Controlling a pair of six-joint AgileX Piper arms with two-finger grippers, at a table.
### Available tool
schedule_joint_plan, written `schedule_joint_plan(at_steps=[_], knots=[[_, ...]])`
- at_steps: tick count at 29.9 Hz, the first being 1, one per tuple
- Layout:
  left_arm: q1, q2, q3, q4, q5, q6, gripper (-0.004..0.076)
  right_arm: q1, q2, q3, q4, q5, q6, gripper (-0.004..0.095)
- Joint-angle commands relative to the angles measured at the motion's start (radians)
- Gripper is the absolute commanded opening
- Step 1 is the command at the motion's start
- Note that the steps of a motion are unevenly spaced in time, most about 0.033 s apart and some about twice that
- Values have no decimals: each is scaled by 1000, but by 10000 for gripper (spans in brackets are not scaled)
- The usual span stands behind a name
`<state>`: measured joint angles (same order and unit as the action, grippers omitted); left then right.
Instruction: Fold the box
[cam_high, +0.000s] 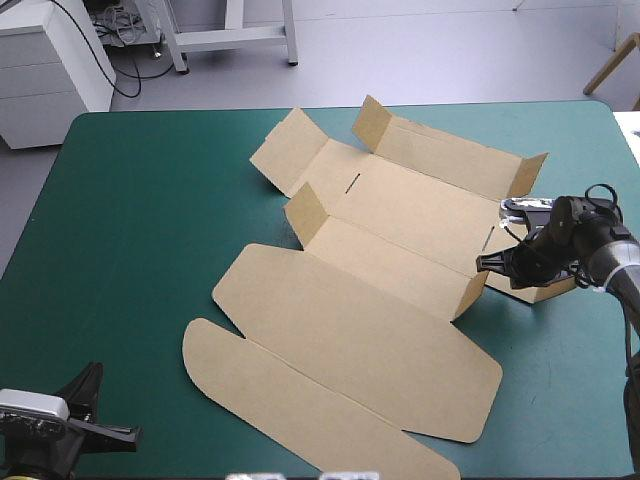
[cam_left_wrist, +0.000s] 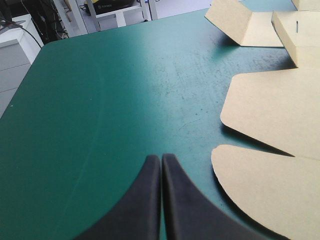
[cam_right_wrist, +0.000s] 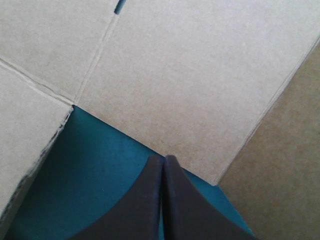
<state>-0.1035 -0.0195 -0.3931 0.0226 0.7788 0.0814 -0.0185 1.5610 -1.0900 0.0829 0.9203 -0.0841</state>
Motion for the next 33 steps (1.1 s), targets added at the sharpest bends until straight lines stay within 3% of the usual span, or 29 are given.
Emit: schedule_joint_plan(at_steps=[1, 25, 33], knots=[[-5, -12, -22, -8, -77, -1, -10, -8, -34, -31, 5, -10, -11, -19], [-5, -12, -22, -8, -77, -1, -10, -8, -34, -32, 3, -17, -23, -18], [-5, -12, -22, -8, -77, -1, -10, -8, -72, -147, 10, 60, -31, -19]])
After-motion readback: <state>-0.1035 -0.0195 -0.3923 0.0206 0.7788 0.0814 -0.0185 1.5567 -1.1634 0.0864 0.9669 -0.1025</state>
